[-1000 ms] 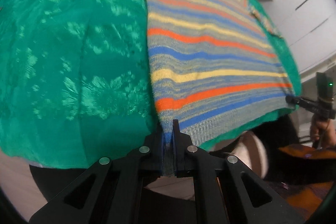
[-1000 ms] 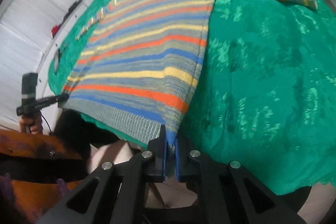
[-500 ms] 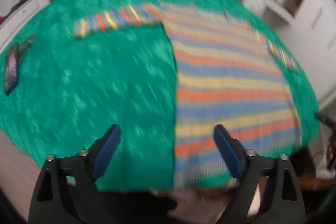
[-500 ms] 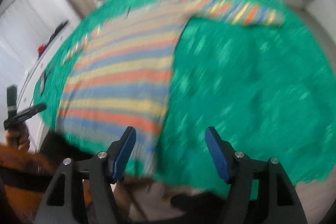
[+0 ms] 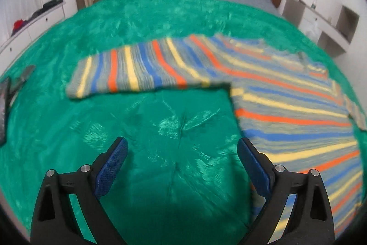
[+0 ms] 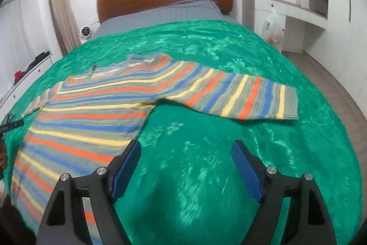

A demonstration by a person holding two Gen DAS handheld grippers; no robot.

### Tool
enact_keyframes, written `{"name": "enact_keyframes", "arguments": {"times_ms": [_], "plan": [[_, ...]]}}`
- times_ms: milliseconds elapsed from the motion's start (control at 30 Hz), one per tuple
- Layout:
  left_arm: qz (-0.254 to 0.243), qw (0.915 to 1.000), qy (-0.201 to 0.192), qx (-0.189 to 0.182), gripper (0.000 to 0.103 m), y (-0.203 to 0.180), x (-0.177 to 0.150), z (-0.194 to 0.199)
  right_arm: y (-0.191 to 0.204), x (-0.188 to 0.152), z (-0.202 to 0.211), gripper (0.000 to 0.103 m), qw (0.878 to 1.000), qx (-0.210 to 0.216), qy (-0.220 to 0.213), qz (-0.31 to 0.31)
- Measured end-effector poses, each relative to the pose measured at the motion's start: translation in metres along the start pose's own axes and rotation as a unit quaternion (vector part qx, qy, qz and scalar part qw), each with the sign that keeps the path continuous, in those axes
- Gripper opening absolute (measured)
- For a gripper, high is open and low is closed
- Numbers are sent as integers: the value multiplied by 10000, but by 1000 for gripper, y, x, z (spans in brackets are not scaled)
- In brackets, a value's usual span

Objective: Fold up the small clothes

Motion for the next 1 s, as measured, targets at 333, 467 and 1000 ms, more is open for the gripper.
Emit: {"name": "enact_keyframes", "arguments": {"times_ms": [333,467,1000], "plan": [[-357,9979,-539,89,103,5,-34,-9,-27,-49,-35,87,9993,190,115,-304],[-421,9967,-676,124,103,5,-39,-6,-22,-51,-39,89,9998,13,-14,-173],[-361,9961,-800,36,103,4,-39,-12,-25,-55,-42,90,9993,198,-156,-264]]}}
Point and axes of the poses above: each gripper's, at about its wrist camera, not at the fingertips, and z roughly against the way its jaws point, y to its left, x to its top, the point moved 6 cm from there along -z, roughly the way its jaws point, and after that the axes turned 10 degrees about -x, right-handed, at the moved point
